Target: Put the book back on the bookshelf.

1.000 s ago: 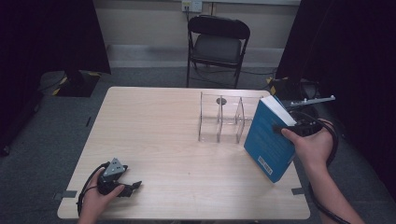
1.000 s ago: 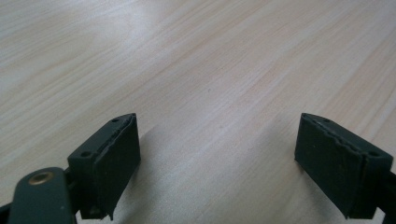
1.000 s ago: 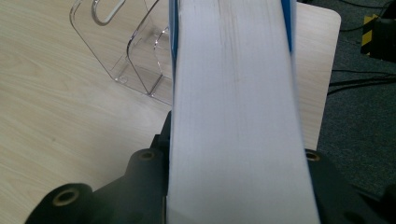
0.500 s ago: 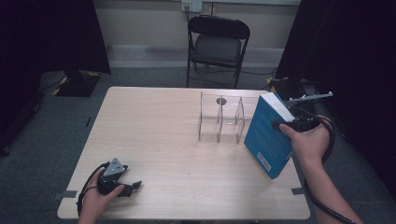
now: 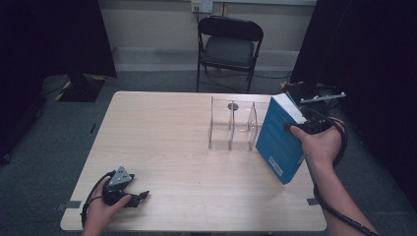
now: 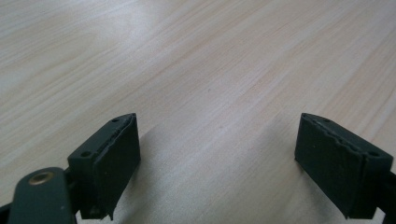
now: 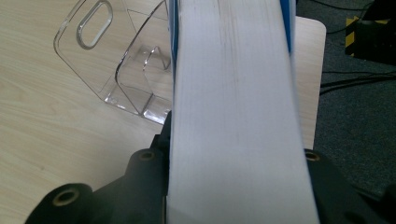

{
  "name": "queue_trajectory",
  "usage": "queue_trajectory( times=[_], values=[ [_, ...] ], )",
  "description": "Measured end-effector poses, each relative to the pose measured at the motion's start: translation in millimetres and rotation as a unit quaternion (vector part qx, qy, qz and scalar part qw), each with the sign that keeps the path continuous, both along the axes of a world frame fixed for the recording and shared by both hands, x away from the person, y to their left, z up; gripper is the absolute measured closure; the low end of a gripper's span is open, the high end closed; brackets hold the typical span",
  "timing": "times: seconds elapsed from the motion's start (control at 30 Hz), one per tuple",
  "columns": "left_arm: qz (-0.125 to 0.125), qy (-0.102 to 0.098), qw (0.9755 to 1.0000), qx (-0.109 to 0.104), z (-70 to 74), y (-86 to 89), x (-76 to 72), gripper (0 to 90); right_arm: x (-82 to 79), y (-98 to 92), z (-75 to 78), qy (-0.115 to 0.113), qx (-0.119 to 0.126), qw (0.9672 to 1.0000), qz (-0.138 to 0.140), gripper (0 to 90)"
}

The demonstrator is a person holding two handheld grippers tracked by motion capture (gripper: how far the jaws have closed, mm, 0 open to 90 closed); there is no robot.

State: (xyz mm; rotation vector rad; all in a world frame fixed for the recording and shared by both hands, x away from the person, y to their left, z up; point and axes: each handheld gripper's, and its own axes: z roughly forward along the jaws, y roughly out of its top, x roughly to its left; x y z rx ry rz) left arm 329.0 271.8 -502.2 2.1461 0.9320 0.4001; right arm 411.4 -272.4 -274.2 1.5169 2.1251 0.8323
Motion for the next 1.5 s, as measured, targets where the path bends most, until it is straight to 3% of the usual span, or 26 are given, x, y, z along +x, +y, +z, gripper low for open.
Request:
queue_trajectory(
  times=[1.07, 1.5],
  values=[
    [-0.001, 0.002, 1.0000, 0.001, 0.4, 0.2, -0.1, 13.8, 21.6, 13.3, 4.8, -0.011, 0.011, 0.9995, -0.027, 61.5],
    [-0.001, 0.002, 1.0000, 0.001, 0.4, 0.2, -0.1, 13.8, 31.8, 20.0, 7.5, -0.012, 0.001, 0.9995, -0.030, 61.5]
  ],
)
